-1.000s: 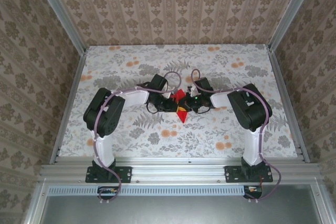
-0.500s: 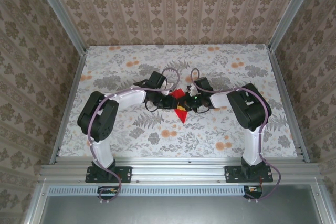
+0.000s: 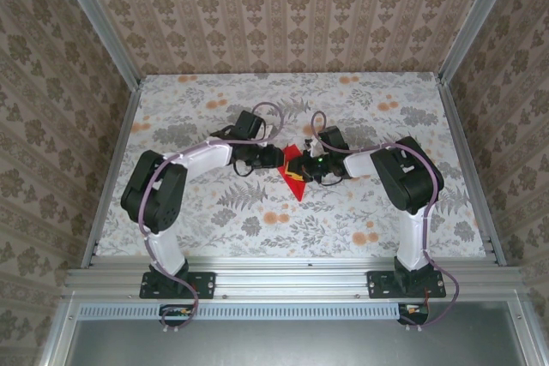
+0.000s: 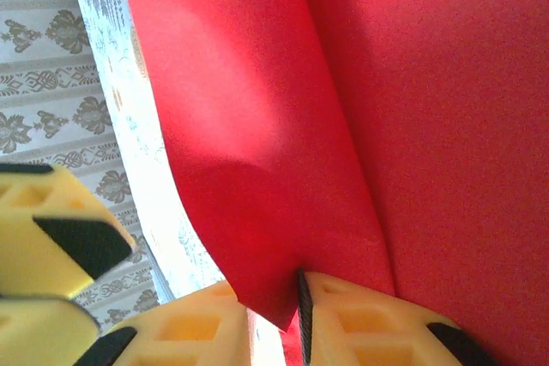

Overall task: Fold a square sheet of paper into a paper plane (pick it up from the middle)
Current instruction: Fourth fold the wing at the center of the table.

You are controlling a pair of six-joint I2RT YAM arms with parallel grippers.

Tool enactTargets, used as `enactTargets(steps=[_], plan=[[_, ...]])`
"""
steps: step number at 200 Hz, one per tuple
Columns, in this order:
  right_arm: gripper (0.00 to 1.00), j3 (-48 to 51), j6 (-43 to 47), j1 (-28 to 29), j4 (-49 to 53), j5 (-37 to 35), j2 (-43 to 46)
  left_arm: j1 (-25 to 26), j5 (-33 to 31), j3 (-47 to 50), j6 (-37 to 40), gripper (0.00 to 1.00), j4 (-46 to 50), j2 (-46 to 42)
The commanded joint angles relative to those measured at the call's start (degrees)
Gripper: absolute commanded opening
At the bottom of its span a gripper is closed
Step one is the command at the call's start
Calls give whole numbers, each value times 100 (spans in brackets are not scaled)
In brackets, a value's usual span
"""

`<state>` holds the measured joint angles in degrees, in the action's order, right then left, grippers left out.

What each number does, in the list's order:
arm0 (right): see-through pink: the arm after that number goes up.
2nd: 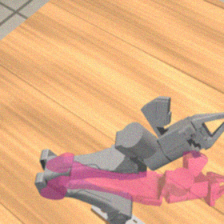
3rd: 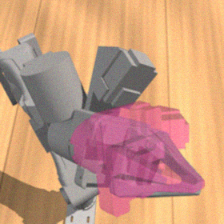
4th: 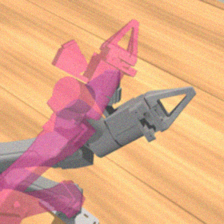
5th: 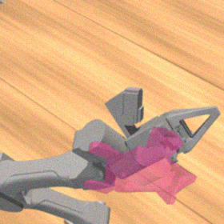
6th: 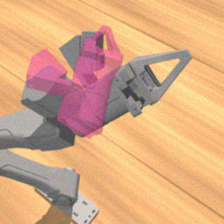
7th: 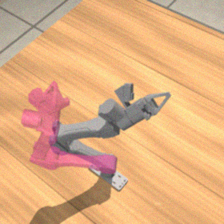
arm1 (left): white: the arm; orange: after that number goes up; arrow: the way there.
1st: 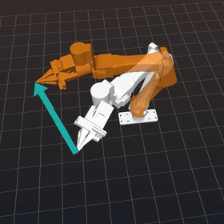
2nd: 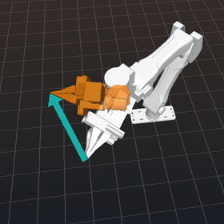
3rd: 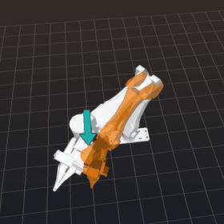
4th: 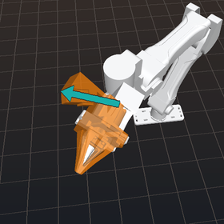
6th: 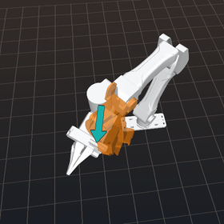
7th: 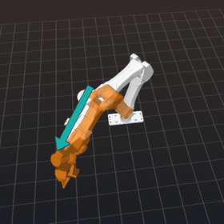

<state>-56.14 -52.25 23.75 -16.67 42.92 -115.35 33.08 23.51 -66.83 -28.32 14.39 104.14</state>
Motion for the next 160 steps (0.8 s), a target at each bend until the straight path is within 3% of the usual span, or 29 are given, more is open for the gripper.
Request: enactTargets(steps=[1,97,160], plan=[[26,250,110,62,490,-247,-173,-54,65,-262,-193,35,-239,102],[34,367,319,60,409,-241,-36,-90,364,-958,4,37,111,893],[34,391,291,71,331,-236,-6,-100,179,-1158,322,26,617,1188]])
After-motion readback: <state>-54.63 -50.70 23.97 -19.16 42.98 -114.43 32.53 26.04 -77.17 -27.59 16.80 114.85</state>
